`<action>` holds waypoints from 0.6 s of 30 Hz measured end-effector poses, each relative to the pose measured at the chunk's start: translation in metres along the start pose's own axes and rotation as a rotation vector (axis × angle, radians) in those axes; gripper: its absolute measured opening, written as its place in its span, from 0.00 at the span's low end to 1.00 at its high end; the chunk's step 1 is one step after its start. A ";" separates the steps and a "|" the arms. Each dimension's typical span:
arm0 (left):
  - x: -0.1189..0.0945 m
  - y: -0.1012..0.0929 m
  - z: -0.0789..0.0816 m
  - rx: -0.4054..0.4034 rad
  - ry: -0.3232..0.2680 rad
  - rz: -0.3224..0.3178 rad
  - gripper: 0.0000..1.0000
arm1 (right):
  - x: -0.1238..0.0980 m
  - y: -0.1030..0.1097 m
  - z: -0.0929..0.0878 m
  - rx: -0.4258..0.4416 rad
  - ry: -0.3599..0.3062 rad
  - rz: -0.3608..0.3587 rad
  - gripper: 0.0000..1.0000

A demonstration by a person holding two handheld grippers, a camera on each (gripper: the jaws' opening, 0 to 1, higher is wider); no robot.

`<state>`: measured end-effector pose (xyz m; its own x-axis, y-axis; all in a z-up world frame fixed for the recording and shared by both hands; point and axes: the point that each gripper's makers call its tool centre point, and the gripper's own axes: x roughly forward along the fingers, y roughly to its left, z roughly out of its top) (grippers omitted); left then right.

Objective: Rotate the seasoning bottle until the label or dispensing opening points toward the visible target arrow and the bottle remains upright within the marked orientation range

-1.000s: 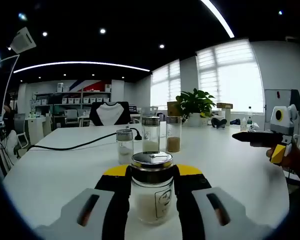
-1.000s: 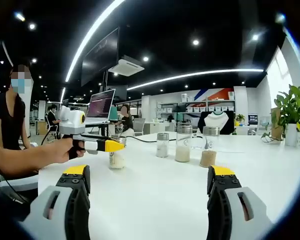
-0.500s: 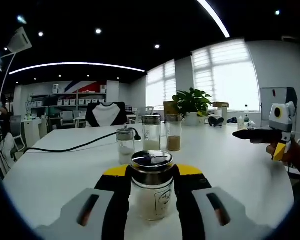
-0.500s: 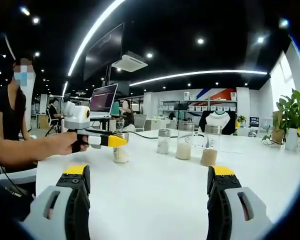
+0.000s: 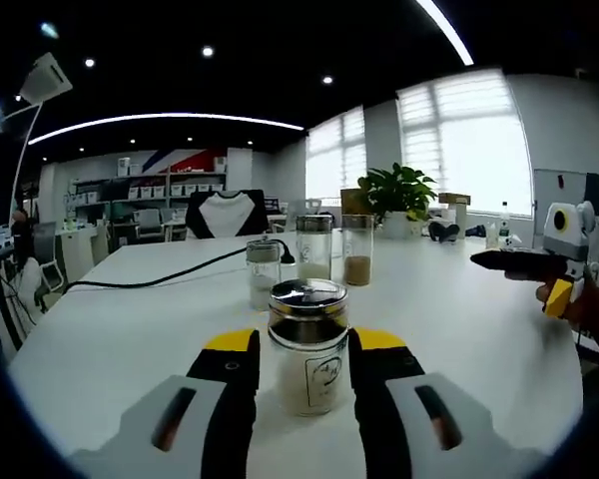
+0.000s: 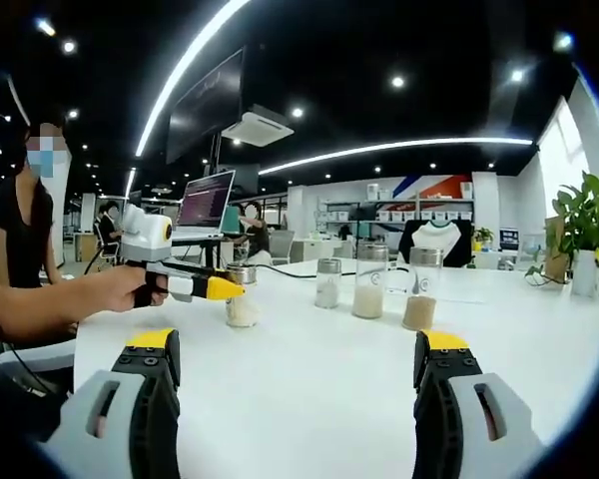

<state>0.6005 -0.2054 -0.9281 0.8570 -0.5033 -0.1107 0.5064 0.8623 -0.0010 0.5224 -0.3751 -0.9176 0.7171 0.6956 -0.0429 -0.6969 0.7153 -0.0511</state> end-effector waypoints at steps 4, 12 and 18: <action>0.003 -0.005 -0.006 0.012 0.020 0.002 0.35 | 0.000 0.002 0.000 -0.001 0.000 0.005 1.00; 0.004 0.002 -0.007 -0.006 0.011 0.015 0.33 | -0.001 -0.003 -0.001 -0.003 0.000 -0.005 1.00; 0.006 0.006 -0.007 -0.008 0.011 0.038 0.33 | -0.001 -0.004 -0.001 -0.003 0.001 -0.009 1.00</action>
<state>0.6080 -0.2025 -0.9354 0.8743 -0.4697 -0.1222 0.4728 0.8812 -0.0047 0.5242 -0.3789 -0.9181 0.7237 0.6888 -0.0430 -0.6901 0.7217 -0.0545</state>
